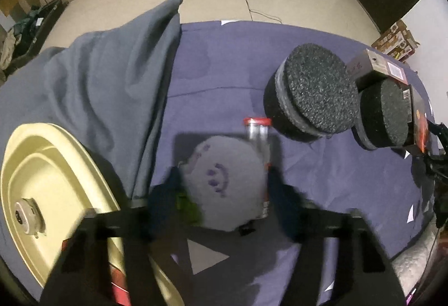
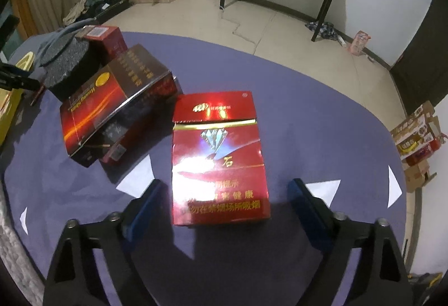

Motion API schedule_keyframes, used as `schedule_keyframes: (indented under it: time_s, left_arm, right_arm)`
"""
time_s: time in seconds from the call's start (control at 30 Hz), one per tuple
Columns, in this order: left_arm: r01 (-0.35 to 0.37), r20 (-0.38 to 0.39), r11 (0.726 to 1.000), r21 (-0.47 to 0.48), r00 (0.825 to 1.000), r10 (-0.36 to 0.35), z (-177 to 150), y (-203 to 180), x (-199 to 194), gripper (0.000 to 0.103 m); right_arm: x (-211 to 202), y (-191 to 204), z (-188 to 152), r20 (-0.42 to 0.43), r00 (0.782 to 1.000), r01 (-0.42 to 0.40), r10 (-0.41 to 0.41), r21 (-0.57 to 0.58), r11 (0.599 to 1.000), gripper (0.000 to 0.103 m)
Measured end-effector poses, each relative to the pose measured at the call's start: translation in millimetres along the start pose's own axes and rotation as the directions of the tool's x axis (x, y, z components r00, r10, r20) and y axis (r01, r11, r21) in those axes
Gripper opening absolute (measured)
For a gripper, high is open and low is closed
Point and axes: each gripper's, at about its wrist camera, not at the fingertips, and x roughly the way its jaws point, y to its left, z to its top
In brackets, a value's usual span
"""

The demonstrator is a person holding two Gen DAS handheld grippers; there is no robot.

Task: Organize rigid objects
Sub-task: 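Grasp the lavender plush ball with the left gripper while the right gripper grasps the red diamond pack, then place the plush ball in the yellow tray with the left gripper while the right gripper drops the pack there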

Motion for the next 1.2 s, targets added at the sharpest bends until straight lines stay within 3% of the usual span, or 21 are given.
schedule_keyframes:
  time_s: [0.1,0.33,0.53,0.63,0.83,0.93,1.07,1.2]
  left_arm:
    - [0.037,-0.004,0.999,-0.007,0.999,-0.037,-7.1,10.6,-0.2,0.054]
    - [0.057,0.012,0.998,-0.017,0.998,-0.057,-11.9,23.9,-18.9,0.054]
    - [0.12,0.065,0.992,-0.023,0.991,-0.119,-19.9,36.0,-54.0,0.054]
    - [0.107,0.082,0.994,-0.023,0.991,-0.105,-27.2,42.9,-66.6,0.053]
    - [0.147,0.156,0.984,-0.102,0.979,-0.13,-50.6,66.0,-99.8,0.053]
    - [0.157,0.189,0.97,-0.184,0.974,-0.122,-73.1,99.6,-115.0,0.053]
    - [0.119,0.204,0.959,-0.256,0.977,-0.066,-105.7,143.2,-128.5,0.053]
    - [0.094,0.195,0.946,-0.31,0.98,-0.034,-130.2,170.1,-128.4,0.053]
  right_arm:
    - [-8.1,-4.2,-1.2,0.027,1.0,-0.005,0.005,-0.014,1.0,0.056]
    - [-7.8,-0.8,-11.3,0.027,1.0,0.0,0.001,-0.045,0.999,0.056]
    - [-26.3,-4.7,-9.8,0.05,0.999,0.003,-0.001,-0.047,0.999,0.056]
    - [-35.8,-2.9,-10.6,0.074,0.997,0.007,-0.003,-0.055,0.998,0.056]
    - [-63.8,2.9,-5.7,0.125,0.991,-0.043,0.047,-0.041,0.998,0.055]
    - [-74.6,14.9,-0.9,0.153,0.985,-0.069,0.076,-0.054,0.996,0.055]
    - [-87.2,31.8,8.6,0.184,0.973,-0.129,0.138,-0.058,0.99,0.055]
    - [-112.1,69.7,22.7,0.262,0.934,-0.215,0.241,-0.127,0.968,0.055]
